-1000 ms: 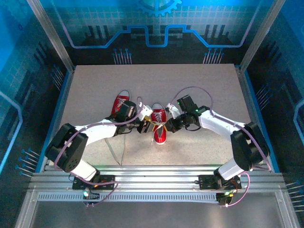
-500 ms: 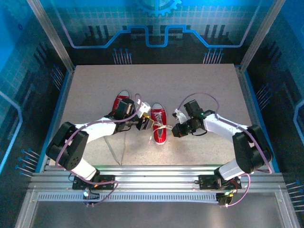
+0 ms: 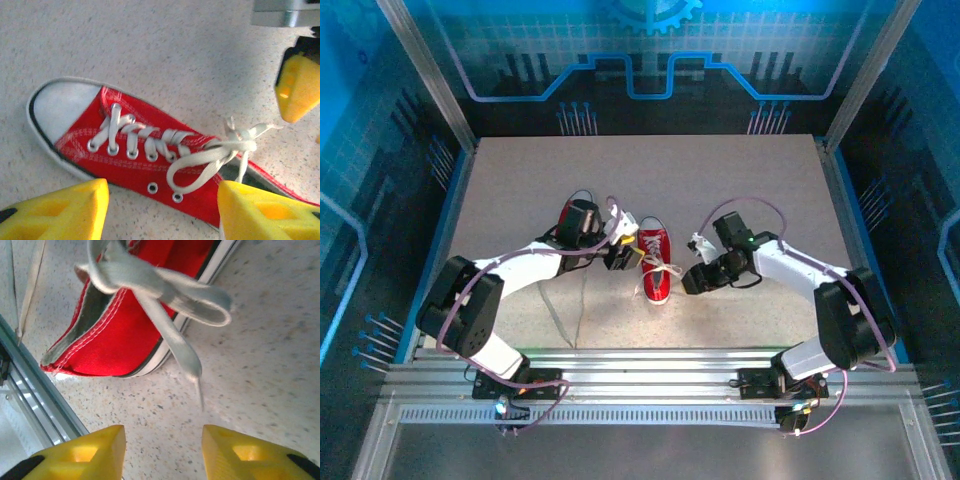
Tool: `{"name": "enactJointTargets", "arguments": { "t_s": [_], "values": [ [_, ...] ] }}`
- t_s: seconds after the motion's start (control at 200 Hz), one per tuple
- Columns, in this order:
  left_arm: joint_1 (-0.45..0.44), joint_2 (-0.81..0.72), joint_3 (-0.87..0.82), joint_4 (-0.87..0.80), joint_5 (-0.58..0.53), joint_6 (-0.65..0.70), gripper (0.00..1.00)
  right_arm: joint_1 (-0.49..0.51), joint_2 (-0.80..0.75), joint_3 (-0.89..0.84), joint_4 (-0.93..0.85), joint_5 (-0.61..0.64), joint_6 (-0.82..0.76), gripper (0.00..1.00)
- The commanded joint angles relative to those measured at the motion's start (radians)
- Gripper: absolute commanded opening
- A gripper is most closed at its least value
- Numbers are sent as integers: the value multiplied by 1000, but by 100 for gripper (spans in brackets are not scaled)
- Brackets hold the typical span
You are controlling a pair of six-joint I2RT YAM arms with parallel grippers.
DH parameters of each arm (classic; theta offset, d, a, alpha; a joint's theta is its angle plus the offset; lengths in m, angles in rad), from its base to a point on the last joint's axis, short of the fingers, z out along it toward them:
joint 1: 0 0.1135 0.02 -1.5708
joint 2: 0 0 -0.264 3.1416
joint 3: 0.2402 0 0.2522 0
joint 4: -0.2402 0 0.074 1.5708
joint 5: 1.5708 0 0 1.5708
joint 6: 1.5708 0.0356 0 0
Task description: Tie the shoes
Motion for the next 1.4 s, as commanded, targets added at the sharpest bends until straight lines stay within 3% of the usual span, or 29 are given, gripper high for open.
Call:
{"name": "enactJointTargets", "arguments": {
  "t_s": [0.0,0.12,0.26,0.555,0.986,1.106,1.191,1.316,1.396],
  "values": [
    [7,-14,114,-215,85,326,63,-66,-56,51,-62,37,-94,49],
    [12,1,151,-374,62,609,67,-72,-46,93,2,106,-203,52],
    [17,51,173,-428,66,745,67,-43,23,105,55,165,-382,54],
    [-4,128,170,-272,72,788,68,17,150,94,199,182,-655,56],
    [-56,208,201,-280,52,837,64,70,346,205,159,181,-751,53],
    [-66,225,213,-279,49,843,60,72,357,219,153,196,-763,42],
    [-71,235,220,-287,38,851,54,74,347,214,149,204,-767,27],
    [-74,233,221,-294,22,853,34,78,295,179,177,222,-771,2],
    [-73,225,221,-313,5,860,20,83,260,155,191,237,-772,0]
  ]
}}
